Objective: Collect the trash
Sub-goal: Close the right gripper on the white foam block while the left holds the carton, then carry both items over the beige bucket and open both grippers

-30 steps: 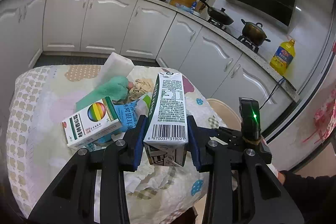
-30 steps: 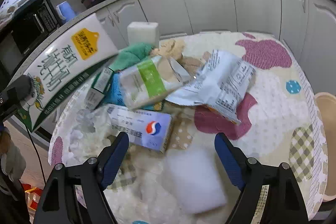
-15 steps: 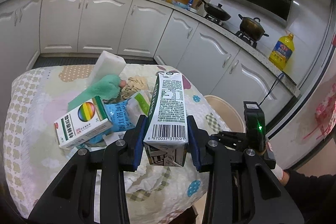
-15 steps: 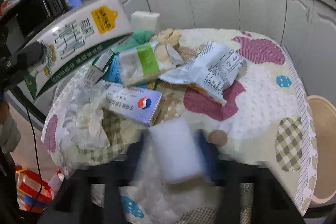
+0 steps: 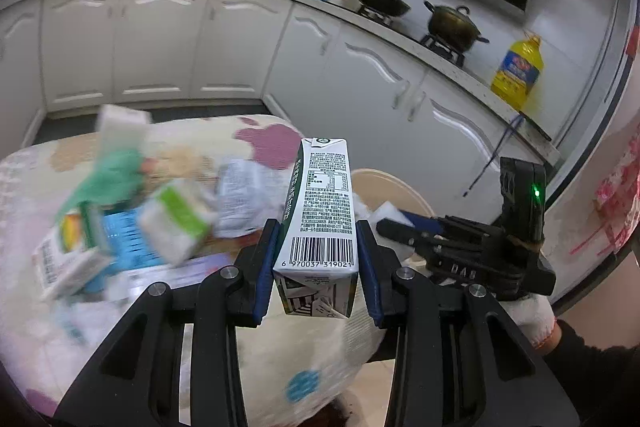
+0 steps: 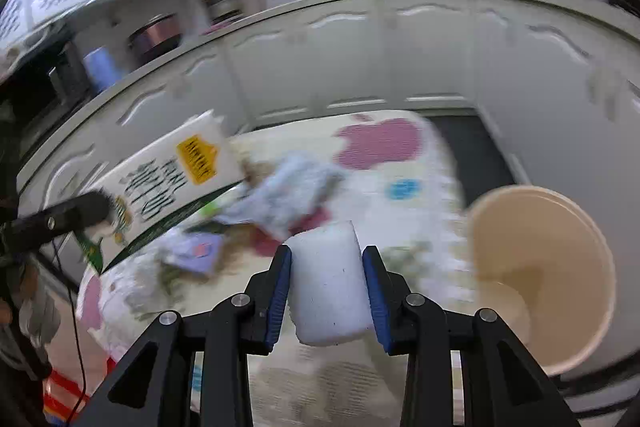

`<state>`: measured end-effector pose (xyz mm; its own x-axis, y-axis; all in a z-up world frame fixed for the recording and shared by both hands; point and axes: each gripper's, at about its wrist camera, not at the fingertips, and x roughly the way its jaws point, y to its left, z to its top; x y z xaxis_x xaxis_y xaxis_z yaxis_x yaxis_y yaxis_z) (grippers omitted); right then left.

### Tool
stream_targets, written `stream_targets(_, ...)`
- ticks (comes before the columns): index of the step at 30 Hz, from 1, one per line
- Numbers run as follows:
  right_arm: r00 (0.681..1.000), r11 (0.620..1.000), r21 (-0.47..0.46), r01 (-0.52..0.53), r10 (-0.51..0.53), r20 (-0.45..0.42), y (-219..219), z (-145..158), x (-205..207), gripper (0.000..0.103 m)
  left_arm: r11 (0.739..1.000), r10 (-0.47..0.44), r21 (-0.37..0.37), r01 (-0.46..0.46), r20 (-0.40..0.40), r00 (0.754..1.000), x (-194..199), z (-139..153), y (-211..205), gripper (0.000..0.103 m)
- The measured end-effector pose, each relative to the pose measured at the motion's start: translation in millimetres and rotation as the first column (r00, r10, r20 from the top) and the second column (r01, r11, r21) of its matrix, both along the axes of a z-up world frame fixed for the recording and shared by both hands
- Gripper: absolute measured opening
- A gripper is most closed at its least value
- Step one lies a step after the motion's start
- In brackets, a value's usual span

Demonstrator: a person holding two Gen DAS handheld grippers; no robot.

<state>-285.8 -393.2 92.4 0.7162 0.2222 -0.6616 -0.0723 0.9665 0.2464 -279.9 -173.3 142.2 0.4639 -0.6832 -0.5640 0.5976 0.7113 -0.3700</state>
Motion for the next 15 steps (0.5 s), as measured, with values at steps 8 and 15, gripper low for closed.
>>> stream_targets(8, 0.974, 0.976, 0.008, 0.217, -0.216, -0.075, -87, -18, -11, 0.035, 0.995, -0.096, 0.026, 0.098, -0.063, 0.993, 17, -15, -98, 0.035)
stream_targets(15, 0.941, 0.949, 0.044, 0.311, -0.301, -0.153, -127, -43, -5, 0.036, 0.988, -0.119, 0.089, 0.129, -0.112, 0.987, 35, -38, -174, 0.035)
